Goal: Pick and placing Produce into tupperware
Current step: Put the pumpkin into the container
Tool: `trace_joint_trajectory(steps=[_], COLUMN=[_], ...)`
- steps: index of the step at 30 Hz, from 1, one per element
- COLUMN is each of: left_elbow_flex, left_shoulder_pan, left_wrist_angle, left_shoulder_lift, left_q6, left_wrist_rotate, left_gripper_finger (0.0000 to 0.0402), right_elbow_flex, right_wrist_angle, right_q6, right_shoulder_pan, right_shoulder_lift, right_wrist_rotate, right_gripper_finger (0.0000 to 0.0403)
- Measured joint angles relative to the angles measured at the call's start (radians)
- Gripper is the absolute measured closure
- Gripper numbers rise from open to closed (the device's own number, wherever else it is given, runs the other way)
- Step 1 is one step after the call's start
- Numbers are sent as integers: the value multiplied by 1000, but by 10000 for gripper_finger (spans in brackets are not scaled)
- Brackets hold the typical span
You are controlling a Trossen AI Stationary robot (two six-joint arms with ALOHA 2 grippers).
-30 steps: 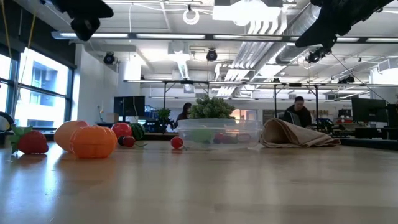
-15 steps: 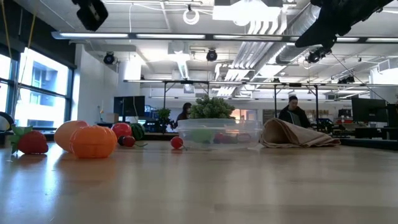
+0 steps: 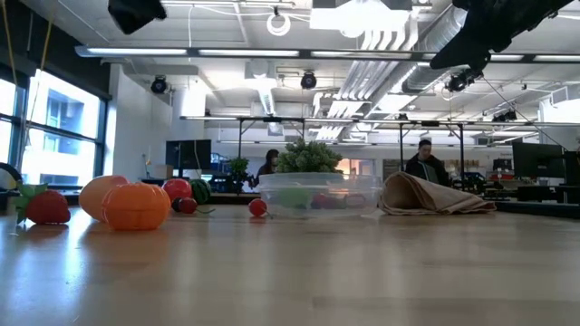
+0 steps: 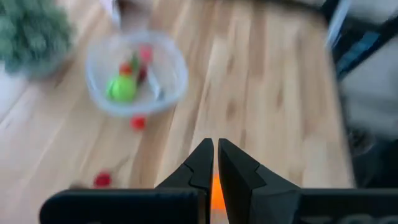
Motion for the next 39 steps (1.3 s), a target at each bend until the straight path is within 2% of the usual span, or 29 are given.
trace_joint_trajectory(steps=[3, 10, 16, 20, 32, 39], left_elbow_flex=[19, 18, 19, 19, 19, 19], left_shoulder_pan=[-42, -80, -77, -78, -78, -78], left_wrist_angle=[-58, -8, 19, 27, 50, 86], left_shoulder_lift=[108, 359, 519, 580, 599, 599], left_q6=[21, 149, 211, 234, 186, 148], left_wrist_rotate=[30, 160, 167, 164, 158, 160], left_gripper_finger=[387, 387, 387, 375, 229, 158], right_elbow_flex=[0, 0, 0, 0, 0, 0], right_wrist_angle=[0, 0, 0, 0, 0, 0], right_q6=[0, 0, 0, 0, 0, 0], right_shoulder_pan=[0, 0, 0, 0, 0, 0], right_shoulder_lift=[0, 0, 0, 0, 0, 0], right_wrist_rotate=[0, 0, 1, 1, 3, 3], right_gripper_finger=[373, 373, 373, 373, 373, 373])
